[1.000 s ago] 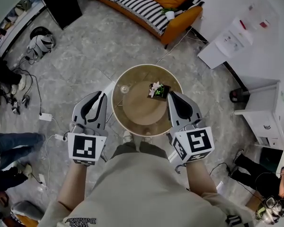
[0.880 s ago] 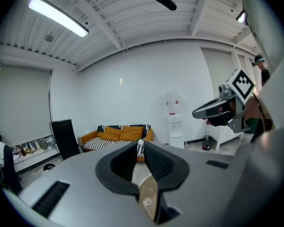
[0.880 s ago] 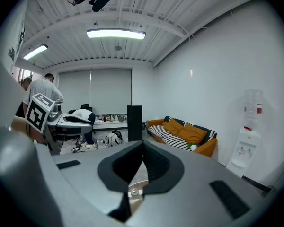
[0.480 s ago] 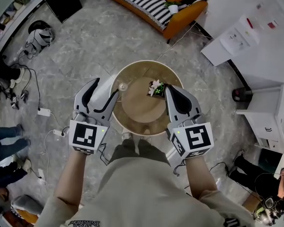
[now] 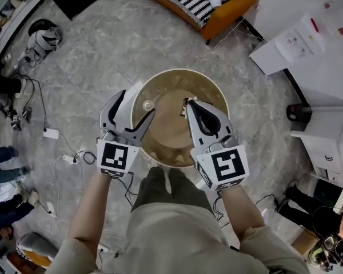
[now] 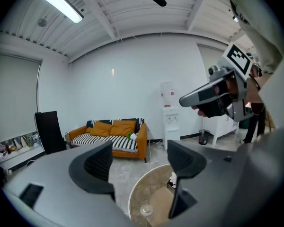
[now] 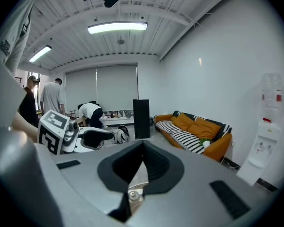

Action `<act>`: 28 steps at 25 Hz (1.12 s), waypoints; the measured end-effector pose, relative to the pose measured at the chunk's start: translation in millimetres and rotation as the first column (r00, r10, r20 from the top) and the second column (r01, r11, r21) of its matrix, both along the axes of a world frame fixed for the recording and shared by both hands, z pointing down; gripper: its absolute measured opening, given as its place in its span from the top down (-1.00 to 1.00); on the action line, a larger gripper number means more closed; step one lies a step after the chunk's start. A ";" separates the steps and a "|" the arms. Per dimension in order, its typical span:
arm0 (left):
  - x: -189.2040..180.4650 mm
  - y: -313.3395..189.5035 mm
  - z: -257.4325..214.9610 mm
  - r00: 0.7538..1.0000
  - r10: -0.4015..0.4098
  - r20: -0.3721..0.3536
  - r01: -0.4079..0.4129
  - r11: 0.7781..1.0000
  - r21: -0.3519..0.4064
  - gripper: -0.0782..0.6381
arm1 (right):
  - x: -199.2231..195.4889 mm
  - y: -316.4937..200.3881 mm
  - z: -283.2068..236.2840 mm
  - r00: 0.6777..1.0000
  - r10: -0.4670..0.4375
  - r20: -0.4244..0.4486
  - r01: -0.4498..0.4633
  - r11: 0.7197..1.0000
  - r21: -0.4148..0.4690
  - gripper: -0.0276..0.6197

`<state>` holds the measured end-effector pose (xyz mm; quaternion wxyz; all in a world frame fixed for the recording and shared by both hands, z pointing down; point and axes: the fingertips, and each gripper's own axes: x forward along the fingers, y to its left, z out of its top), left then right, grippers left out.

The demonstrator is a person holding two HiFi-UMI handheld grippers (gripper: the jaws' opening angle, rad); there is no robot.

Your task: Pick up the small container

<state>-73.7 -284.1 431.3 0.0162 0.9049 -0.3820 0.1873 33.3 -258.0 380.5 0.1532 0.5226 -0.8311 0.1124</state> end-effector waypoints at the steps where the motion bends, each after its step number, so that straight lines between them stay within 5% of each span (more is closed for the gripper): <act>1: 0.4 -4.6 11.3 1.000 -0.003 -0.003 0.003 1.000 -0.003 -0.18 | -2.4 -3.8 7.5 1.000 -0.003 0.004 0.003 1.000 -0.006 0.93; 13: 1.0 -37.3 166.8 1.000 0.007 0.010 -0.006 0.998 -0.056 -0.22 | -14.5 -24.0 123.7 1.000 0.001 0.013 0.001 0.995 -0.104 0.93; 19: 3.0 -39.0 264.4 0.996 0.027 0.088 -0.015 0.989 -0.144 -0.24 | -13.3 -25.1 190.0 1.000 0.022 0.014 -0.019 0.985 -0.174 0.93; 28: 1.3 -40.3 382.4 0.994 0.007 0.109 0.020 0.970 -0.242 -0.25 | -16.1 -18.9 275.0 1.000 0.016 0.002 -0.015 0.972 -0.233 0.93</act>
